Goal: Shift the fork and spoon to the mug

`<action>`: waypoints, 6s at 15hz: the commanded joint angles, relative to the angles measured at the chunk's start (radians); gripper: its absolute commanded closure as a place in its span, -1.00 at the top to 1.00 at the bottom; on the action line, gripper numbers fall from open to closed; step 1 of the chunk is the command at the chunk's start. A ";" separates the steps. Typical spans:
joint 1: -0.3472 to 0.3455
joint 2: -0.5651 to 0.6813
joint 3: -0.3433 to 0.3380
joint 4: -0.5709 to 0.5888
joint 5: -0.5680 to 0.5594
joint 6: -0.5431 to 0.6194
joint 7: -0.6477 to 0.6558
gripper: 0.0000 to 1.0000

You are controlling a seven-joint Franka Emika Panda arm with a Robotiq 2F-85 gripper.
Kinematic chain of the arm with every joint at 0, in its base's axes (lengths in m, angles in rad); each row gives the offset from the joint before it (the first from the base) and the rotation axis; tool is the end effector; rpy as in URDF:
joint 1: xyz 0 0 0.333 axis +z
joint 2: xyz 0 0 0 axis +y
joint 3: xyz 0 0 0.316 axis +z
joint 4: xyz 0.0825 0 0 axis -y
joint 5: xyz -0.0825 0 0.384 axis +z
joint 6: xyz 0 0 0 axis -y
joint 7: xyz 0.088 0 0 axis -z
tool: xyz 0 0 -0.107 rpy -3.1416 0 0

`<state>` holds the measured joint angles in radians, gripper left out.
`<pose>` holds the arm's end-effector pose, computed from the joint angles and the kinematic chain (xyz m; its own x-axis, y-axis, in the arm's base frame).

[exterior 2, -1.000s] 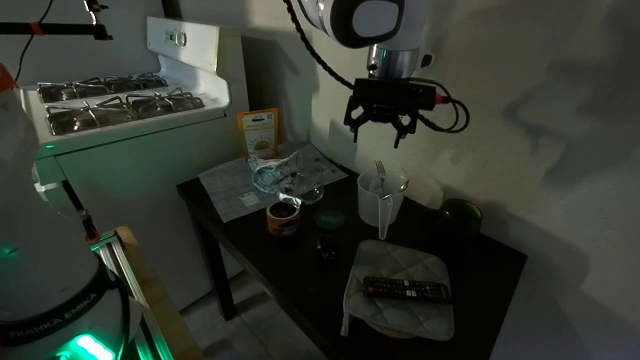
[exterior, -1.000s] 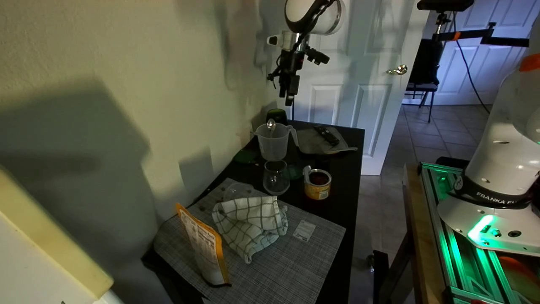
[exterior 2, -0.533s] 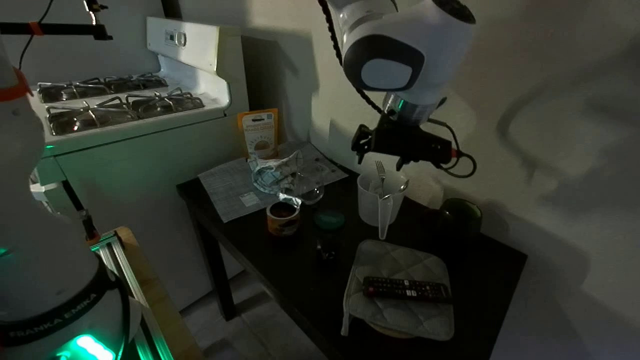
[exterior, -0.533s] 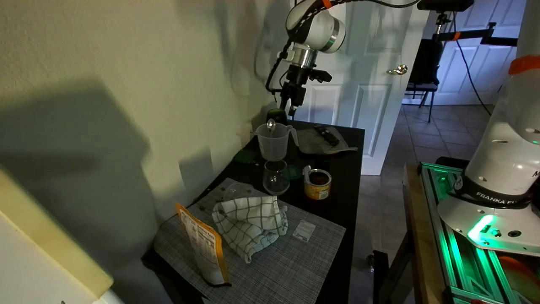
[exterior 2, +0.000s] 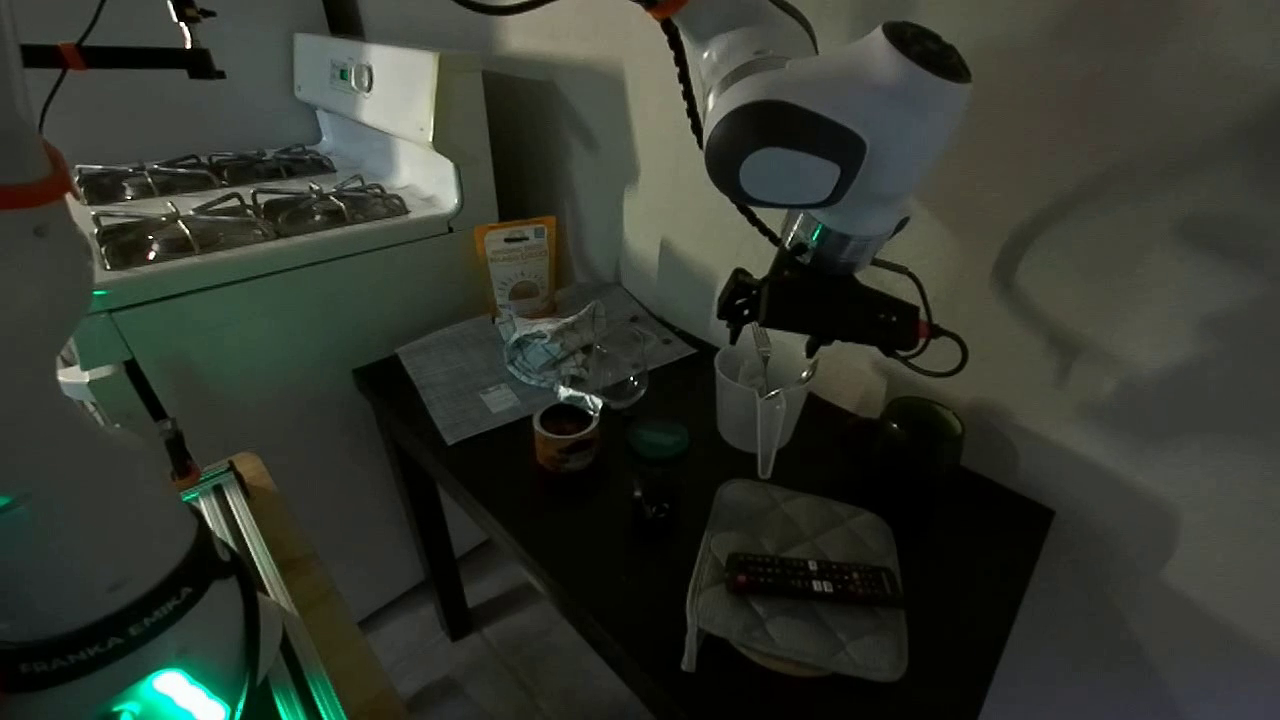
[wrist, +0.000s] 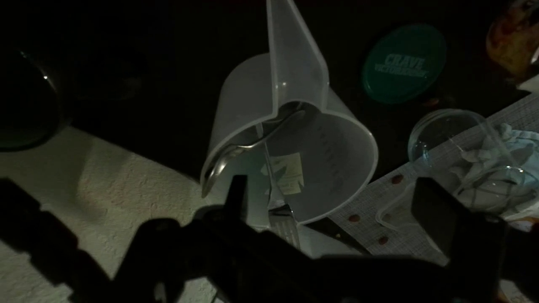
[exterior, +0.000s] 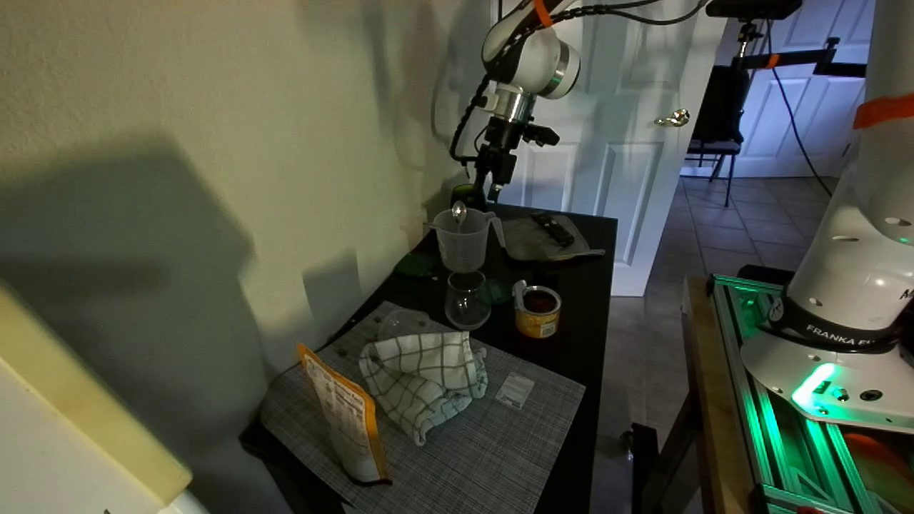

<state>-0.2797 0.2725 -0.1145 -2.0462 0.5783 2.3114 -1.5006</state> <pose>0.5509 -0.2157 0.3098 0.7146 0.5941 0.3692 0.6664 -0.7388 -0.1009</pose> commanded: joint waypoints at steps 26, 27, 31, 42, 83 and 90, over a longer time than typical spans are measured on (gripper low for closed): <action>-0.036 0.276 0.190 0.109 -0.123 0.353 -0.050 -0.26; -0.039 0.279 0.194 0.111 -0.129 0.353 -0.050 -0.26; -0.054 0.292 0.219 0.121 -0.129 0.355 -0.067 -0.22; -0.124 0.223 0.294 0.050 -0.085 0.399 -0.129 -0.96; -0.088 0.354 -0.121 0.384 0.905 0.032 -0.386 -0.96; -0.102 0.369 -0.132 0.374 0.866 0.034 -0.307 -0.96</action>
<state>-0.3795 0.6256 -0.2406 -1.6804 1.4792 2.3327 -1.8580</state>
